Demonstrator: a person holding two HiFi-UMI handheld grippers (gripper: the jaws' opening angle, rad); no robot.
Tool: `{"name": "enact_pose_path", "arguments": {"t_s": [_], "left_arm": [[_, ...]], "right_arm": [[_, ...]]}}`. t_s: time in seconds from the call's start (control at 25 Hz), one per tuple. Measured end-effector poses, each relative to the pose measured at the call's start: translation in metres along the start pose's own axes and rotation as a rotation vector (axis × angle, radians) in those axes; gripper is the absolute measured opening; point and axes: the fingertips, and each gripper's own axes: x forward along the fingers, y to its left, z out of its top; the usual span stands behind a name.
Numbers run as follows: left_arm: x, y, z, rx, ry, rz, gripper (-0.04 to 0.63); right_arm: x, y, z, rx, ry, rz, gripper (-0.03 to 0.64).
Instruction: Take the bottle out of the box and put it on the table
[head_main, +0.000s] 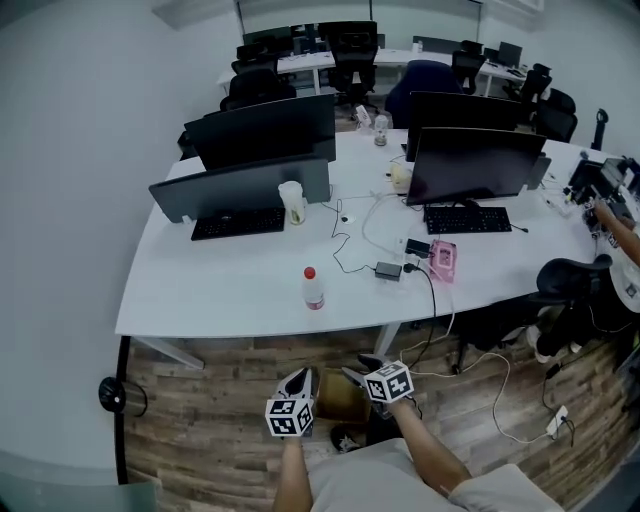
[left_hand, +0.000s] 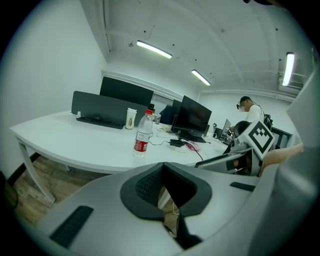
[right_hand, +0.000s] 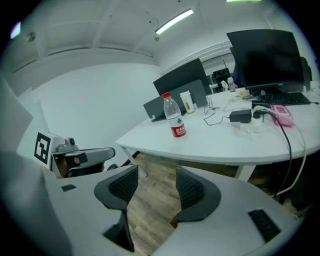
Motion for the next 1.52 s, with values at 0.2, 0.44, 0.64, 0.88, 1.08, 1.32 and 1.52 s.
{"name": "enact_pose_path", "arguments": {"t_s": [0.2, 0.44, 0.64, 0.88, 1.08, 1.32, 1.52], "left_arm": [[-0.007, -0.006, -0.011, -0.025, 0.012, 0.010, 0.014], [-0.006, -0.010, -0.020, 0.010, 0.036, 0.005, 0.015], [-0.002, -0.012, -0.024, 0.012, 0.047, 0.000, 0.015], [-0.002, -0.018, -0.035, 0.007, 0.065, -0.015, 0.015], [0.004, -0.018, -0.037, 0.015, 0.074, -0.027, 0.015], [-0.004, -0.012, -0.044, 0.018, 0.095, -0.013, 0.015], [-0.005, -0.012, -0.045, 0.020, 0.102, -0.010, 0.015]], "right_arm": [[-0.005, -0.001, -0.014, 0.040, -0.016, -0.025, 0.252], [-0.007, 0.005, -0.022, 0.025, -0.015, -0.019, 0.232], [-0.008, 0.008, -0.032, 0.018, -0.004, -0.020, 0.191], [-0.010, 0.009, -0.051, 0.032, 0.009, -0.025, 0.138], [-0.009, 0.006, -0.049, 0.034, 0.002, -0.037, 0.076], [-0.010, 0.005, -0.054, 0.031, 0.009, -0.055, 0.040], [-0.009, 0.009, -0.056, 0.017, 0.025, -0.045, 0.040]]}}
